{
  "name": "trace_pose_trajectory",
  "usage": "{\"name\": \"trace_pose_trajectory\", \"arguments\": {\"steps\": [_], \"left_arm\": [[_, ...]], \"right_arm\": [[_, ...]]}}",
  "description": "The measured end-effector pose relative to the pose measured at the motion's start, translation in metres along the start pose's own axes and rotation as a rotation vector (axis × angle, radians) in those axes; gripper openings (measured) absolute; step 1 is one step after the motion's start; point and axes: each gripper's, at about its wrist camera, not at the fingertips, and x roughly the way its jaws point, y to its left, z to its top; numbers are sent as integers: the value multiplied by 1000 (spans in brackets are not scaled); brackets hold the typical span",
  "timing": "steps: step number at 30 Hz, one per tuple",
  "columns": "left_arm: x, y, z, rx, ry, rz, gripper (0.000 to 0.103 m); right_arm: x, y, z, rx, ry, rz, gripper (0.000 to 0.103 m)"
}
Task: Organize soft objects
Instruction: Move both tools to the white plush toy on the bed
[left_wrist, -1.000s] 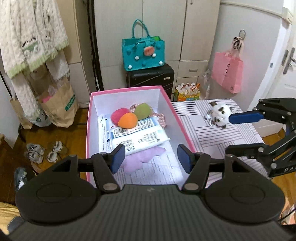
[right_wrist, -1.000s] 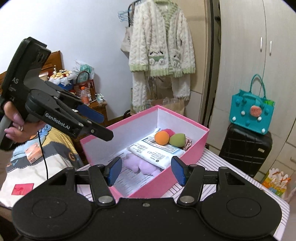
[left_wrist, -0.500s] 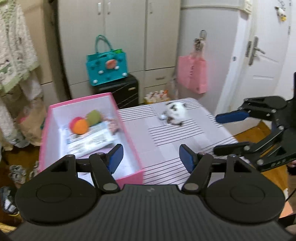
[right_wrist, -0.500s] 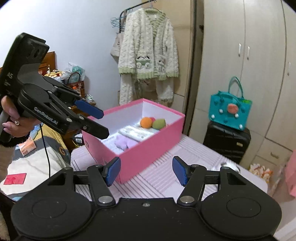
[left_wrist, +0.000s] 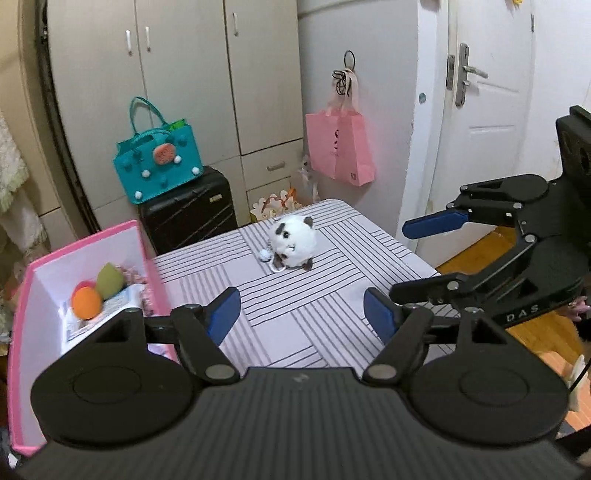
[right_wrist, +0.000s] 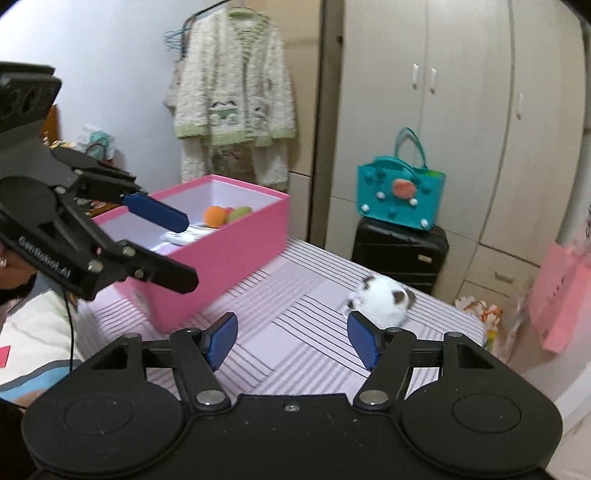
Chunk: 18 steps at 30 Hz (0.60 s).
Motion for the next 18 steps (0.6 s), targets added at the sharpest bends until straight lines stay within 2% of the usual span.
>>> {"name": "trace_pose_trajectory", "arguments": {"steps": [4,6,7,10,15,18], "left_arm": [[33,0,3,-46,12,-42,73],[51,1,4,-79,15,-41,74],[60,3,5,-98,21,-37,74],[86,7,8,-152,22,-30,74],[124,2,16,-159,13,-22,78],[146,-1,18,-161,13,1,78]], "right_arm": [[20,-21,-11,18,10,-70,75],[32,-30,-20,8,16,-98,79],[38,-34,-23,6,19,-101,85],[58,-51,-34,19,33,-76,88],[84,-79,-46,114,23,-36,89],[105,-91,-46,144,10,-43,91]]}}
